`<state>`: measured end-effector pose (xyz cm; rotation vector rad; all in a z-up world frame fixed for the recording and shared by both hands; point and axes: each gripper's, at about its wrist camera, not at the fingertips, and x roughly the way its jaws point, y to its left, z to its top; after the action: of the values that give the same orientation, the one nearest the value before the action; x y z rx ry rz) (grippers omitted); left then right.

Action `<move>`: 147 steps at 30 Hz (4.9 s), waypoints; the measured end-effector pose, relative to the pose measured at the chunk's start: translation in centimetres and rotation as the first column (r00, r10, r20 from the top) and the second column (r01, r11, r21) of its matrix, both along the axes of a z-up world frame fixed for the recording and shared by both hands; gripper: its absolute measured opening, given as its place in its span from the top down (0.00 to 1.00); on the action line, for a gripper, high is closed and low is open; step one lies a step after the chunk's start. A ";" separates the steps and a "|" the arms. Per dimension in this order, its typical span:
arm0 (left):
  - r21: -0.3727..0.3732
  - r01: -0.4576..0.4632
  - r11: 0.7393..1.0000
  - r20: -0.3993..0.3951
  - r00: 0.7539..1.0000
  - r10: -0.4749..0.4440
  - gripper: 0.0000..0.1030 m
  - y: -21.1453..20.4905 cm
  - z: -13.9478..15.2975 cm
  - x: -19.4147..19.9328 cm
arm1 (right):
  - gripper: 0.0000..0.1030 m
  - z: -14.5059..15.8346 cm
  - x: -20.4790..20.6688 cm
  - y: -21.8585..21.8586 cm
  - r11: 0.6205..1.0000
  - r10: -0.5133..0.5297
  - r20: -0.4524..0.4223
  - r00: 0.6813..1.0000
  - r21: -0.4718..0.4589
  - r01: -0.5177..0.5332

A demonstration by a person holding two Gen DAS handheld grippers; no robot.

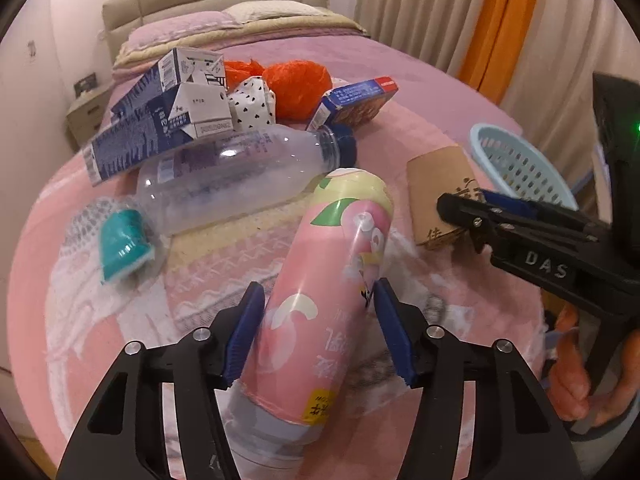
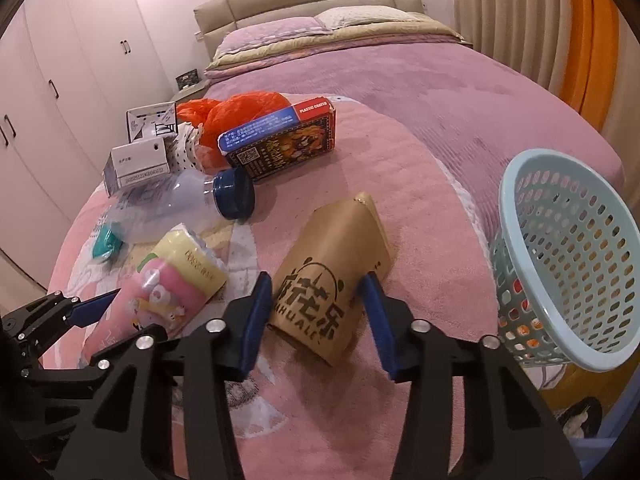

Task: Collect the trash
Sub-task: 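Grasp the pink bottle with left tool while right tool grasps brown paper bag, then carry bottle and bag over the blue basket and release both, then return both tools to the pile and approach the milk carton and clear bottle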

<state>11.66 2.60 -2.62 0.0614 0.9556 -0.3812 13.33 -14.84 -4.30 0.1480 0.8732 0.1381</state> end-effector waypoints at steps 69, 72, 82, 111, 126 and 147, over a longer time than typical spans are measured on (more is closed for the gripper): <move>-0.309 0.237 0.921 0.220 0.960 -0.173 0.34 -17.7 6.0 1.7 | 0.49 4.1 -4.6 -21.6 0.933 -0.361 0.141 0.922 0.060 0.356; -0.305 0.206 0.930 0.252 0.959 -0.129 0.34 -15.2 7.3 1.1 | 0.49 5.1 -4.3 -19.4 0.951 -0.311 0.168 0.936 0.064 0.304; -0.270 -0.066 0.960 0.306 0.940 0.151 0.34 -4.1 8.9 0.9 | 0.49 4.9 -2.2 -11.0 0.990 -0.138 0.198 0.970 0.036 0.133; -0.148 -0.314 0.938 0.191 0.922 0.338 0.41 7.4 3.6 5.5 | 0.41 3.3 1.1 1.2 0.995 0.082 0.143 0.986 -0.069 -0.073; -0.119 -0.277 0.953 0.204 0.933 0.297 0.59 6.6 3.3 5.4 | 0.41 4.0 1.3 2.9 0.983 0.150 0.161 0.976 -0.128 -0.130; -0.268 -0.378 0.886 0.064 0.911 0.408 0.22 15.9 1.4 1.2 | 0.39 3.0 7.3 6.5 0.932 0.362 0.091 0.928 -0.015 -0.362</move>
<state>12.91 18.54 -1.27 -0.3361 0.7717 -0.1158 20.64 -8.36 -1.31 -0.0203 0.8011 0.4881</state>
